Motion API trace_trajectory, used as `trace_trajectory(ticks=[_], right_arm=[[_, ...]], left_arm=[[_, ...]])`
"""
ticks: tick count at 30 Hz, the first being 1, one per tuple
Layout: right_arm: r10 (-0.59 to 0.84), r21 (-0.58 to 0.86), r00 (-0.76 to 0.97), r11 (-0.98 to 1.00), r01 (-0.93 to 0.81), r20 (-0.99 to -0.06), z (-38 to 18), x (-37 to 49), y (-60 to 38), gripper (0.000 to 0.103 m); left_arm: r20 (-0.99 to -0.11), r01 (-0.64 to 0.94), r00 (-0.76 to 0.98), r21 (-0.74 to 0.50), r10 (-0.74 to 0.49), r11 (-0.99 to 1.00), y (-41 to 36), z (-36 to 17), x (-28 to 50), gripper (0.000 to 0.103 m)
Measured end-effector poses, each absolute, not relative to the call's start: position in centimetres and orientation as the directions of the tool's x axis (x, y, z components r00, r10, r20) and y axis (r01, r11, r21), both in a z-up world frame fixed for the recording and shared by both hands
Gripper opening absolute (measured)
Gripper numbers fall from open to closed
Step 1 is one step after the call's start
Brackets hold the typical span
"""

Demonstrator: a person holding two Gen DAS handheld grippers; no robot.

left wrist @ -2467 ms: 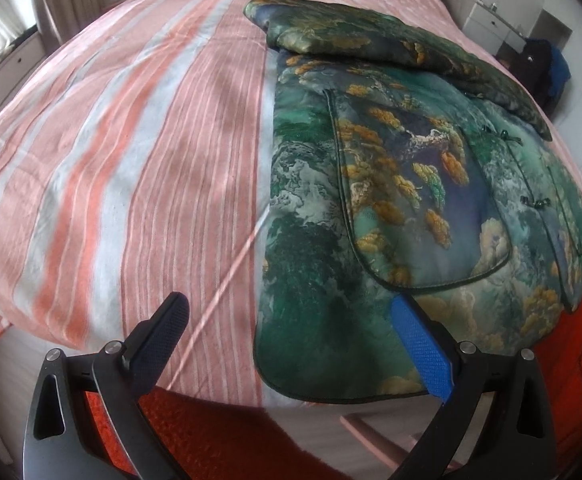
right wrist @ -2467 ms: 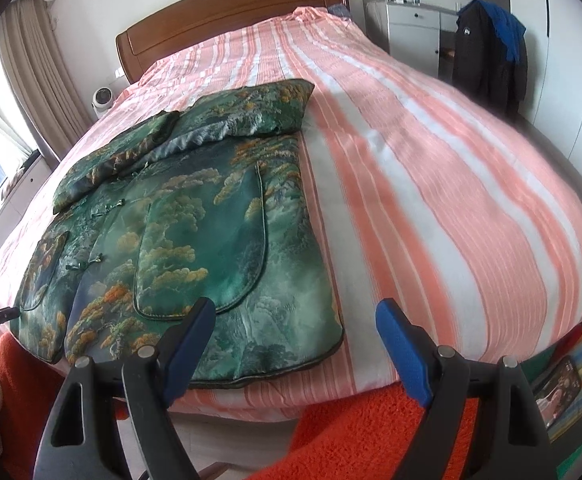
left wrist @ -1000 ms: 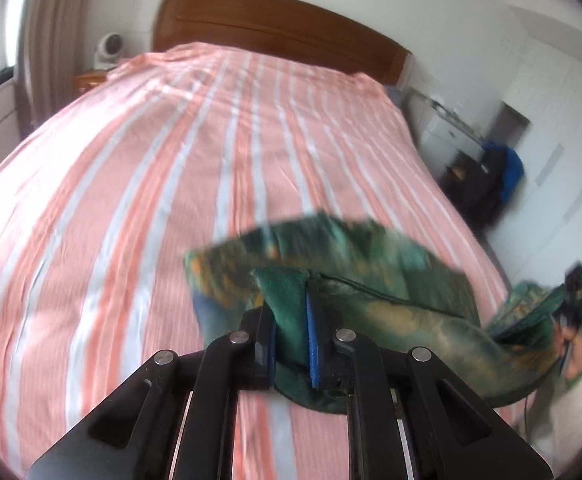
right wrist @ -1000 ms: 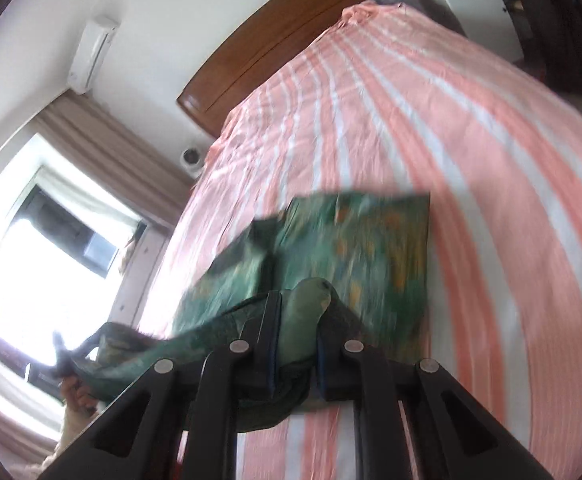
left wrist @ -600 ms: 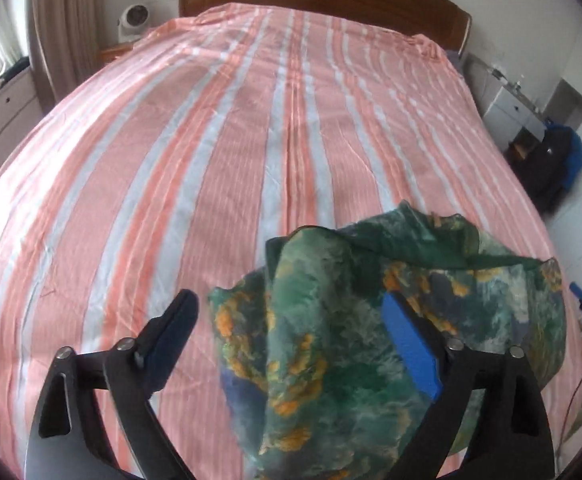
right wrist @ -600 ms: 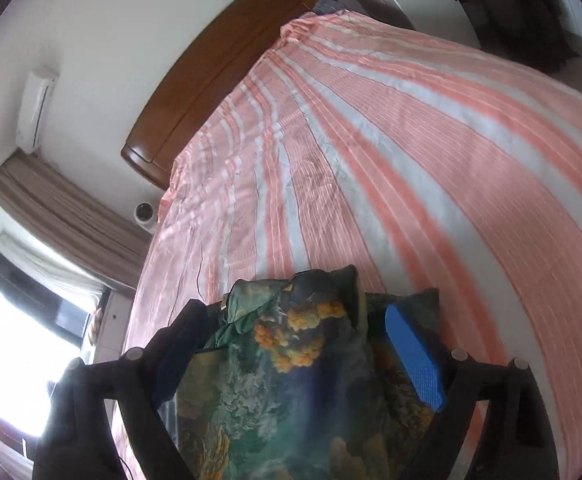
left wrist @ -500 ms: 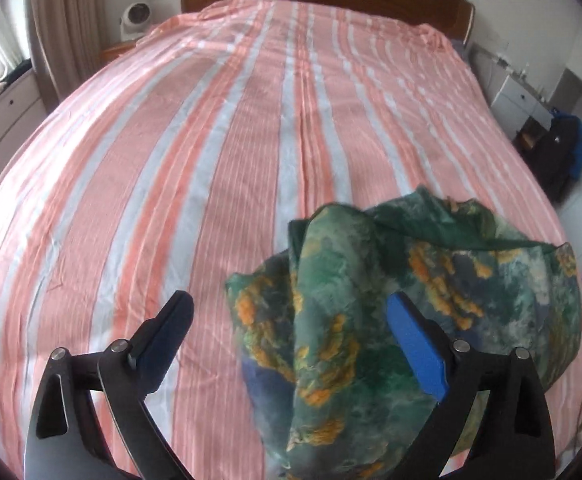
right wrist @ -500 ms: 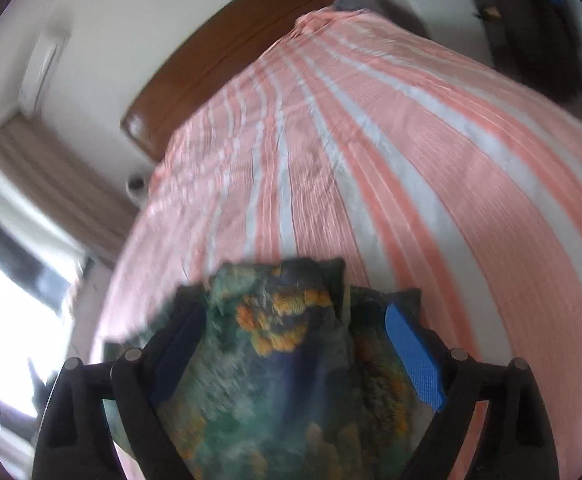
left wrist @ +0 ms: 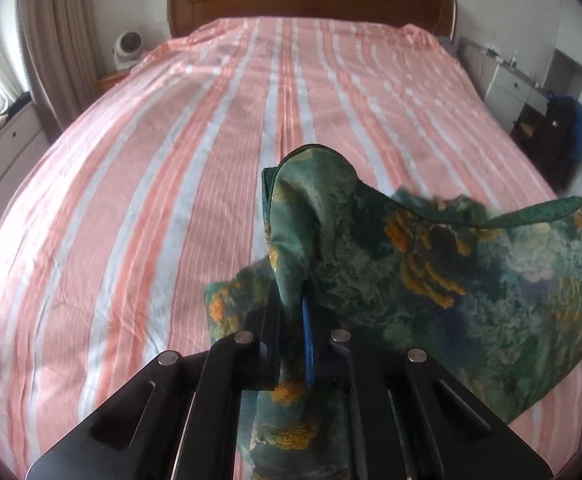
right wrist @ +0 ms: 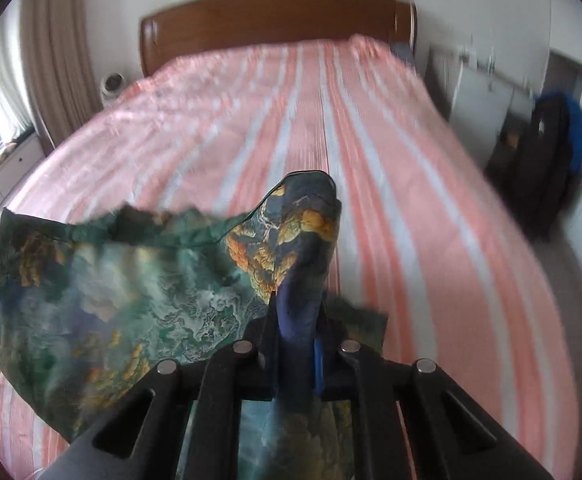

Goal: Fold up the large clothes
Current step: 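Lift the jacket hem with both tools and fold it over toward the collar, then release the folded jacket and pull both tools back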

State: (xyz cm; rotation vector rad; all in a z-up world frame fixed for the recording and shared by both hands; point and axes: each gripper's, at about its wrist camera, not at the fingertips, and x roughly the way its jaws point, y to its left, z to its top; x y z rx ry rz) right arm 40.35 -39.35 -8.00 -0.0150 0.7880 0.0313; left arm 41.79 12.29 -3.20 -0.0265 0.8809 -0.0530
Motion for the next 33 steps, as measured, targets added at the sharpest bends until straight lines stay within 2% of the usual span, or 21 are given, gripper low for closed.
trace_trajectory(ticks=[3,5,7,10,12,14,16,17,18,19,20,21,23,24,26,28,31,33], right_arm=[[0.011,-0.020,0.791,0.999,-0.029,-0.611,-4.7,40.9,-38.8,0.012],[-0.004,-0.001,0.810,1.000,0.004,-0.586,-4.7,42.7,-39.2,0.012],[-0.020,0.013,0.792,0.999,0.035,-0.610,-6.6,44.8,-39.6,0.012],[-0.035,0.007,0.705,0.998,0.056,-0.709,-13.2,48.2,-40.0,0.012],[-0.027,0.007,0.641,0.999,0.050,-0.767,-18.0,48.9,-39.9,0.012],[-0.015,0.020,0.638,0.999,0.047,-0.770,-20.2,48.5,-39.6,0.013],[-0.010,0.033,0.648,0.998,0.054,-0.761,-20.5,48.3,-39.9,0.018],[0.008,0.063,0.638,0.996,0.065,-0.770,-20.5,48.6,-40.5,0.020],[0.023,0.089,0.632,0.993,0.074,-0.775,-20.2,48.5,-41.0,0.026],[0.033,0.112,0.627,0.990,0.086,-0.778,-19.6,48.3,-41.5,0.037],[0.029,0.121,0.628,0.987,0.103,-0.778,-18.8,48.0,-42.0,0.042],[0.039,0.139,0.642,0.985,0.106,-0.766,-17.7,47.5,-42.4,0.051],[0.083,0.191,0.686,0.978,0.083,-0.723,-14.9,45.6,-42.9,0.055],[0.091,0.192,0.700,0.979,0.067,-0.708,-13.6,44.5,-42.6,0.061],[0.108,0.159,0.716,0.987,0.004,-0.690,-11.5,41.4,-41.5,0.068],[0.143,0.135,0.713,0.988,-0.069,-0.687,-11.0,38.7,-40.2,0.076],[0.198,0.158,0.650,0.980,-0.120,-0.734,-13.6,36.0,-39.4,0.078],[0.179,0.150,0.568,0.984,-0.098,-0.803,-16.8,35.3,-39.7,0.078]], left_arm=[[-0.708,0.018,0.706,-0.009,-0.019,1.000,11.5,-1.7,43.4,0.007],[-0.705,-0.014,0.708,0.028,0.030,0.999,11.1,-3.1,45.3,0.007],[-0.736,-0.041,0.671,0.086,0.091,0.995,11.1,-6.6,47.4,0.007],[-0.806,-0.034,0.578,0.139,0.133,0.990,10.9,-13.1,49.0,0.009],[-0.800,-0.022,0.584,0.155,0.138,0.988,10.5,-15.2,48.5,0.010],[-0.783,-0.023,0.606,0.160,0.141,0.987,10.4,-15.6,48.2,0.011],[-0.789,-0.035,0.603,0.127,0.122,0.991,10.9,-15.3,48.3,0.018],[-0.791,-0.045,0.602,0.106,0.112,0.993,11.4,-14.8,48.2,0.026],[-0.790,-0.057,0.603,0.097,0.112,0.994,11.6,-14.4,47.9,0.039],[-0.784,-0.067,0.611,0.088,0.111,0.994,12.0,-13.5,47.3,0.048],[-0.771,-0.070,0.628,0.080,0.106,0.994,12.2,-12.8,46.7,0.066],[-0.749,-0.065,0.655,0.071,0.096,0.995,12.5,-11.6,45.5,0.077],[-0.721,-0.031,0.690,0.056,0.062,0.998,12.7,-9.9,43.4,0.086],[-0.717,0.000,0.696,0.046,0.034,0.999,12.6,-9.2,42.2,0.091],[-0.716,0.064,0.698,0.058,-0.003,0.996,12.2,-8.5,39.8,0.096],[-0.724,0.072,0.690,0.085,0.012,0.994,12.3,-9.0,38.3,0.099],[-0.795,0.043,0.605,0.090,0.046,0.995,13.7,-12.0,37.8,0.099],[-0.824,0.004,0.565,0.059,0.047,0.998,15.1,-12.8,37.1,0.099]])
